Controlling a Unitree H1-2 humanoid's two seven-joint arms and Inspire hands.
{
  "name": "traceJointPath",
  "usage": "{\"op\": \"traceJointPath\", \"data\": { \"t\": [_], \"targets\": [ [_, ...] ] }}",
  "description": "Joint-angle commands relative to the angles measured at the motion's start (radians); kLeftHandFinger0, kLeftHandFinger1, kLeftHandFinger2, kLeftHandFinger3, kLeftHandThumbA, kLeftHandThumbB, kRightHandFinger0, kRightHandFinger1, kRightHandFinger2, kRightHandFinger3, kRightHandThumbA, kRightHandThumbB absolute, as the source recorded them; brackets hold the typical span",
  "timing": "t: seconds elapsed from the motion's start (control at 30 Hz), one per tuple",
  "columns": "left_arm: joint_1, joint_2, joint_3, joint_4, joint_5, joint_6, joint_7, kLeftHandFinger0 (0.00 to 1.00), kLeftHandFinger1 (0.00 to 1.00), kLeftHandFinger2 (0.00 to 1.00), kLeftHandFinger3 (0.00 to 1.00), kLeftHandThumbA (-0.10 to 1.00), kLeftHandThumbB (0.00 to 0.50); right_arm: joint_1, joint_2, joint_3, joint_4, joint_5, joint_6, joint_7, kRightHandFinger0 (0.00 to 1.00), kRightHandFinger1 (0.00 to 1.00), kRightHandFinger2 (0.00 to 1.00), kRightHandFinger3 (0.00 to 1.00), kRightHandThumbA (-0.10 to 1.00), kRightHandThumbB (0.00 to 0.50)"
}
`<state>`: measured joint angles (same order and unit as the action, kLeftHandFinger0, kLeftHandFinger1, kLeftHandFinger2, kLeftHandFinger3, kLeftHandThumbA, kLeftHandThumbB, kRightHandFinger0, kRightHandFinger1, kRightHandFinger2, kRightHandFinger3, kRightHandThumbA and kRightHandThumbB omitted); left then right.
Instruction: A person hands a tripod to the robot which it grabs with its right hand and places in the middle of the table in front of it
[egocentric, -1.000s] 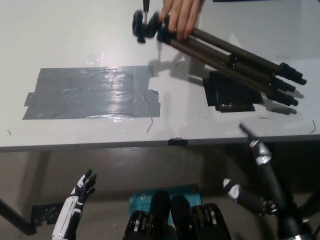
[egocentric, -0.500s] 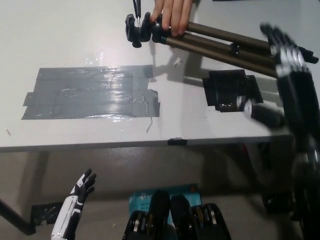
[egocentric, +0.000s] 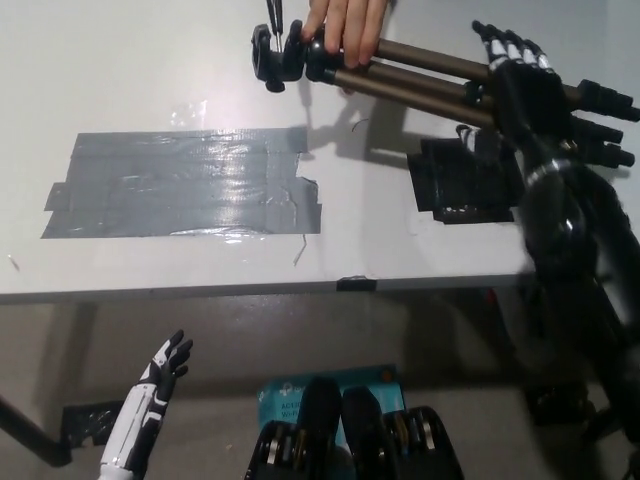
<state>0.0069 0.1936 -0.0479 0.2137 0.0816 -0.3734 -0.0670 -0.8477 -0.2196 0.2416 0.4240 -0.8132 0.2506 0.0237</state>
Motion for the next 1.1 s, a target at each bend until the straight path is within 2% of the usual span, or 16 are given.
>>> {"op": "traceJointPath", "data": {
  "t": [0.0, 0.17, 0.27, 0.33, 0.37, 0.4, 0.43, 0.47, 0.5, 0.53, 0.6, 0.67, 0.73, 0.8, 0.87, 1.07],
  "targets": [
    [-0.021, 0.018, -0.001, -0.02, 0.015, -0.042, -0.008, 1.0, 1.0, 1.0, 1.0, 1.0, 0.316, -0.137, -0.009, 0.034, 0.098, 0.008, 0.035, 0.06, 1.0, 1.0, 1.0, 1.0, 0.76, 0.5],
    [-0.033, 0.021, 0.0, -0.029, 0.0, -0.02, -0.02, 1.0, 1.0, 1.0, 1.0, 1.0, 0.314, -0.175, -0.014, 0.055, 0.131, 0.054, 0.019, 0.134, 1.0, 1.0, 1.0, 1.0, 0.72, 0.5],
    [-0.031, 0.018, -0.001, -0.032, 0.0, -0.016, -0.02, 1.0, 1.0, 1.0, 1.0, 1.0, 0.308, -0.198, -0.007, 0.07, 0.191, 0.024, -0.031, 0.027, 1.0, 1.0, 1.0, 1.0, 0.72, 0.5],
    [-0.029, 0.018, -0.001, -0.035, 0.002, -0.014, -0.02, 1.0, 1.0, 1.0, 1.0, 1.0, 0.306, -0.22, 0.012, 0.059, 0.286, 0.009, -0.101, -0.184, 1.0, 1.0, 1.0, 1.0, 0.49, 0.484],
    [-0.028, 0.018, -0.002, -0.037, 0.003, -0.014, -0.02, 1.0, 1.0, 1.0, 1.0, 1.0, 0.304, -0.232, 0.018, 0.062, 0.339, -0.011, -0.135, -0.302, 1.0, 1.0, 1.0, 1.0, 0.46, 0.478],
    [-0.027, 0.018, -0.002, -0.038, 0.004, -0.014, -0.021, 1.0, 1.0, 1.0, 1.0, 1.0, 0.302, -0.238, 0.018, 0.068, 0.365, -0.024, -0.151, -0.361, 1.0, 1.0, 1.0, 1.0, 0.36, 0.438],
    [-0.03, 0.016, -0.003, -0.039, 0.005, -0.015, -0.021, 1.0, 1.0, 1.0, 1.0, 1.0, 0.294, -0.256, 0.015, 0.083, 0.416, -0.049, -0.175, -0.464, 0.79, 0.69, 0.63, 0.72, 0.14, 0.254],
    [-0.031, 0.016, -0.003, -0.04, 0.003, -0.014, -0.022, 1.0, 1.0, 1.0, 1.0, 1.0, 0.292, -0.266, 0.014, 0.09, 0.451, -0.059, -0.192, -0.527, 0.11, 0.24, 0.43, 0.46, -0.09, 0.233],
    [-0.032, 0.016, -0.001, -0.037, -0.001, -0.015, -0.022, 1.0, 1.0, 1.0, 1.0, 1.0, 0.295, -0.273, 0.013, 0.093, 0.479, -0.059, -0.215, -0.57, 0.0, 0.2, 0.52, 0.46, -0.1, 0.219],
    [-0.034, 0.016, 0.001, -0.034, -0.004, -0.015, -0.022, 1.0, 1.0, 1.0, 1.0, 1.0, 0.293, -0.277, 0.011, 0.096, 0.495, -0.058, -0.228, -0.589, 0.0, 0.17, 0.54, 0.51, -0.1, 0.218],
    [-0.04, 0.018, 0.002, -0.034, -0.004, -0.011, -0.023, 1.0, 1.0, 1.0, 1.0, 1.0, 0.294, -0.277, 0.002, 0.091, 0.515, -0.039, -0.265, -0.599, 0.0, 0.26, 0.72, 0.8, -0.1, 0.189],
    [-0.043, 0.018, 0.001, -0.032, -0.003, -0.012, -0.023, 1.0, 1.0, 1.0, 1.0, 1.0, 0.292, -0.274, -0.001, 0.087, 0.518, -0.027, -0.282, -0.599, 0.0, 0.34, 0.76, 0.97, -0.1, 0.168],
    [-0.043, 0.018, 0.001, -0.029, -0.005, -0.009, -0.025, 1.0, 1.0, 1.0, 1.0, 1.0, 0.288, -0.261, -0.007, 0.086, 0.501, -0.025, -0.292, -0.606, 0.0, 0.33, 0.76, 0.89, -0.1, 0.182],
    [-0.046, 0.02, 0.0, -0.031, 0.0, -0.003, -0.025, 1.0, 1.0, 1.0, 1.0, 1.0, 0.29, -0.254, -0.009, 0.084, 0.486, -0.02, -0.312, -0.624, 0.0, 0.39, 0.78, 1.0, -0.1, 0.167],
    [-0.046, 0.02, -0.001, -0.035, -0.001, 0.003, -0.027, 1.0, 1.0, 1.0, 1.0, 1.0, 0.285, -0.249, -0.013, 0.083, 0.47, -0.02, -0.329, -0.64, 0.0, 0.49, 0.83, 1.0, -0.1, 0.155],
    [-0.05, 0.021, 0.0, -0.028, 0.005, 0.004, -0.023, 1.0, 1.0, 1.0, 1.0, 1.0, 0.284, -0.242, -0.036, 0.093, 0.427, -0.039, -0.345, -0.663, 0.03, 0.55, 0.86, 1.0, -0.1, 0.167]
  ]
}}
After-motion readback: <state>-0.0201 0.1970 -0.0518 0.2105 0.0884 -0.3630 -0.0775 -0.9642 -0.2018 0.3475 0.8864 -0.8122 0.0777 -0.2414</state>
